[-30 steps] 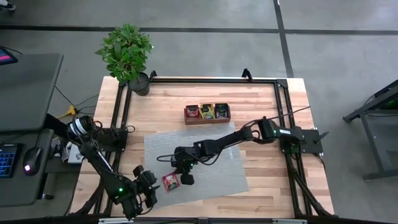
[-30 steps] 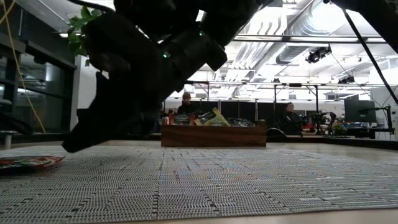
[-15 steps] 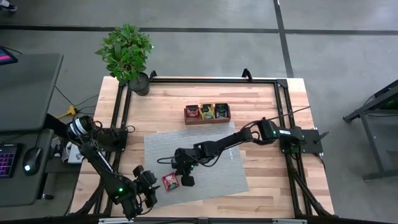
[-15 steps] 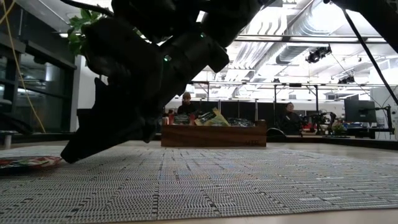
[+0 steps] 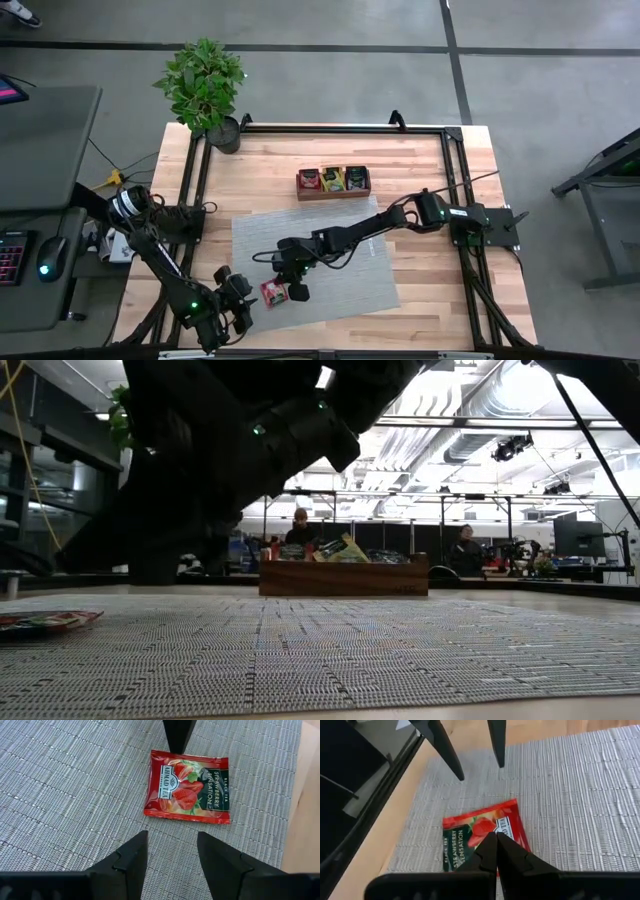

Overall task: Pick & Place Tea
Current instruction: Put the red tea bag into the left section of the wooden organizer

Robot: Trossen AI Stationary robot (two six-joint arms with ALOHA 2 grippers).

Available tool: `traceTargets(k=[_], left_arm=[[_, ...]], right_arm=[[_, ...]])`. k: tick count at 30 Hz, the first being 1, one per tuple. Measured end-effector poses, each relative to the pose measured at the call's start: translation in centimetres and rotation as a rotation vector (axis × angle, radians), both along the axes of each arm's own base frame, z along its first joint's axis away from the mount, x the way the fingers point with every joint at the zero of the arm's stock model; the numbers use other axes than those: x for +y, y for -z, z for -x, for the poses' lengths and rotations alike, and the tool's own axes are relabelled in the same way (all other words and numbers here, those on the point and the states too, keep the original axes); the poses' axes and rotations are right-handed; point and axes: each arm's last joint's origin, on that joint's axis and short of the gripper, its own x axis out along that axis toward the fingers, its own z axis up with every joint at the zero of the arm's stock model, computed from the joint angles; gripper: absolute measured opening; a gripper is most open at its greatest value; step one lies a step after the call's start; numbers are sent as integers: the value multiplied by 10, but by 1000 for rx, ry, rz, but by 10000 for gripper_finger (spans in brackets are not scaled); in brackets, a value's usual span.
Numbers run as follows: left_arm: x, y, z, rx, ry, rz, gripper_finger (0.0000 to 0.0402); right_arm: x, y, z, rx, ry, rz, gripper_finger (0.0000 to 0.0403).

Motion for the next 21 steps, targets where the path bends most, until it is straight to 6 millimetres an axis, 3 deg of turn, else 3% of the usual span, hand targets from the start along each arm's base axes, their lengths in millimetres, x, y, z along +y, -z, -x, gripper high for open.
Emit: traceTargets(k=[21], left_arm=[[0,0,0,2,6,-4,169]], right_arm=[[3,24,6,114,41,41,0]])
